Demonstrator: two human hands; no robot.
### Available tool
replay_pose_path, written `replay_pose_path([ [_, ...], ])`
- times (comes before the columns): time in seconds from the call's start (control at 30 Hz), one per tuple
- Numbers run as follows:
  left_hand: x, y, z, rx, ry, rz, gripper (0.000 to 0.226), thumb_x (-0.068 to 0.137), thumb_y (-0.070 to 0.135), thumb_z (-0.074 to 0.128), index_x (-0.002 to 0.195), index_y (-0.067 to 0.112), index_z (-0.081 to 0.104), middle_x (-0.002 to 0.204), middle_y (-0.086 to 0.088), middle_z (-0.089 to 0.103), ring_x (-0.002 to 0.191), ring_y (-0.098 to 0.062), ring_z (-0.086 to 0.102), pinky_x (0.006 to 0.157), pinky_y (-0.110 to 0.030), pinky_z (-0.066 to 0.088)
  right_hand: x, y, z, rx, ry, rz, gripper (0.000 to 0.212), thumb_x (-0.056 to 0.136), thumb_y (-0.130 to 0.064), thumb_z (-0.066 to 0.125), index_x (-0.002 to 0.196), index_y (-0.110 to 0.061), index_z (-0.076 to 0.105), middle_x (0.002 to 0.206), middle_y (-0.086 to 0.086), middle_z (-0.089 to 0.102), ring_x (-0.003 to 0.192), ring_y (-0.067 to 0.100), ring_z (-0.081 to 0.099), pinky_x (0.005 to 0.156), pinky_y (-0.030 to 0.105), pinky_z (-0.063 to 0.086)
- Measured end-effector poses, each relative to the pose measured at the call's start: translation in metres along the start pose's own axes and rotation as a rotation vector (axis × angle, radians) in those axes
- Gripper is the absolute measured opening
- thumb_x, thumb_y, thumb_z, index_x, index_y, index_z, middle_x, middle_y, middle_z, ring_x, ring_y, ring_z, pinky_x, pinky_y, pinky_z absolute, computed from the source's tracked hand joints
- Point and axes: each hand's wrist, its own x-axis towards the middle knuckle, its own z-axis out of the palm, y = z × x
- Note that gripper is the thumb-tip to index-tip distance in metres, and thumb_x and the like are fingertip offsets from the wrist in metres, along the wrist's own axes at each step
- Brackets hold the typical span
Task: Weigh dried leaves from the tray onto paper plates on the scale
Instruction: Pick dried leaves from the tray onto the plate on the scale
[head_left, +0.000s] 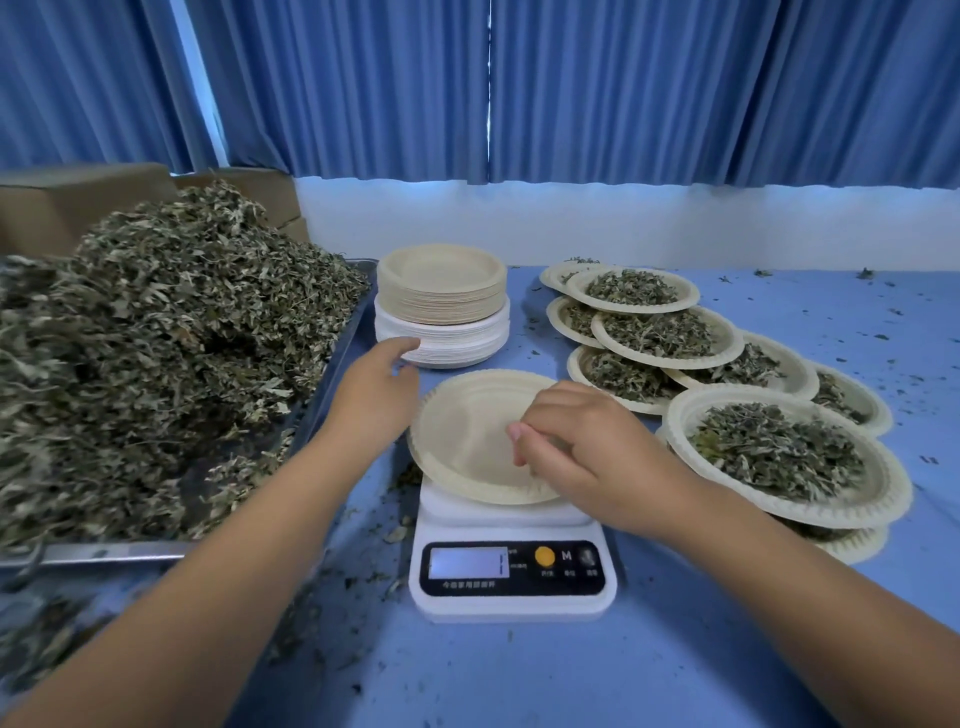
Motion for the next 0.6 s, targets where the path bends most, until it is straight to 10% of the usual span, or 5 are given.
replay_pose_path([
  [0.1,-0.022,-0.001,-0.002,-0.146,0.012,-0.083,0.039,0.096,0.013,0.044,0.134,0.021,0.053,0.136,0.004,0.051,0.119,-0.007,0.048,0.090,-0.023,0.037,-0.001,-0.001,0.003,0.109,0.028,-0.013,0.038,0.098,-0.031,0.046,0.071,-0.013,0.067,0.069,-0.004,0.061,0.080,0.014,0.056,0.079,0.036,0.045],
  [0.27,-0.043,-0.008,-0.003,-0.255,0.071,-0.106,0.032,0.096,0.019,0.047,0.126,0.026,0.058,0.102,0.026,0.054,0.072,0.030,0.048,0.054,0.004,0.036,-0.002,-0.004,0.008,0.202,-0.037,0.001,0.034,0.099,-0.024,0.051,0.073,-0.015,0.071,0.070,-0.003,0.060,0.079,0.008,0.055,0.080,0.027,0.043],
  [0.6,-0.050,-0.009,-0.005,-0.311,0.135,-0.106,0.025,0.097,0.017,0.047,0.115,0.024,0.063,0.083,0.019,0.059,0.053,0.021,0.050,0.049,0.003,0.037,-0.003,-0.010,0.008,0.258,0.025,-0.039,0.034,0.098,-0.025,0.050,0.071,-0.016,0.070,0.071,-0.005,0.061,0.081,0.009,0.056,0.081,0.025,0.043],
])
